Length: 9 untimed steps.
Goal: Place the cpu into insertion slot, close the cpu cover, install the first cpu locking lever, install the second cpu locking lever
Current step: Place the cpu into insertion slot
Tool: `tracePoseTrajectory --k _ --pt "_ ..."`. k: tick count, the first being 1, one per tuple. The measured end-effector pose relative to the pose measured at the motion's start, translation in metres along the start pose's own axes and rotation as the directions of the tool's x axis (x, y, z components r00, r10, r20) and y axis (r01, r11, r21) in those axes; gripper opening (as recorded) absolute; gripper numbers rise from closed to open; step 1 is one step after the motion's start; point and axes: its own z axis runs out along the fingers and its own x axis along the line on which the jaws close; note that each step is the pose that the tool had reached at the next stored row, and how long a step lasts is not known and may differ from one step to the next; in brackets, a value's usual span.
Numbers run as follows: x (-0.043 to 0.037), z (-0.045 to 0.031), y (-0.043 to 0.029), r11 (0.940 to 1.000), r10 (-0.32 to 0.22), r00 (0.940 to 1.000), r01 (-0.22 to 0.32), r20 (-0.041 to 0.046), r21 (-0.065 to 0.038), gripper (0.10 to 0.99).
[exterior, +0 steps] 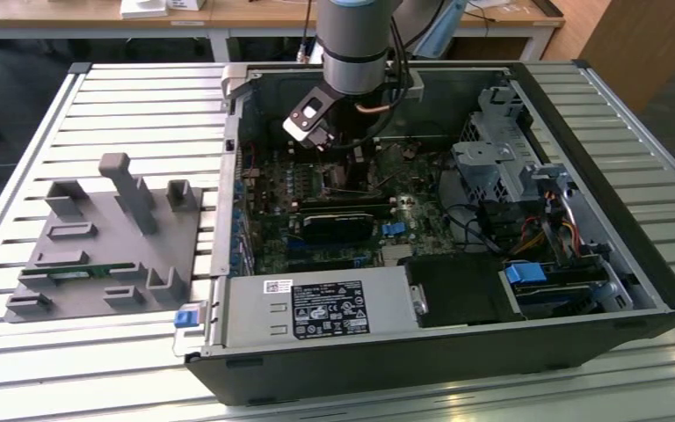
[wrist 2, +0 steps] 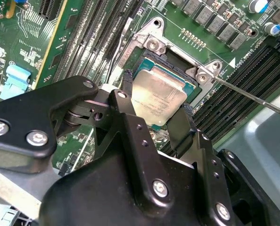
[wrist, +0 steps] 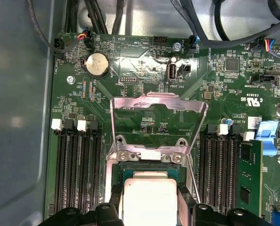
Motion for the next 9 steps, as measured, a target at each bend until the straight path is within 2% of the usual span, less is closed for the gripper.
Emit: tracePoseTrajectory --k 9 --pt "0.0005 0.0034 0.0008 1.0 0.003 1.0 -0.003 0.0001 0.0 0.541"
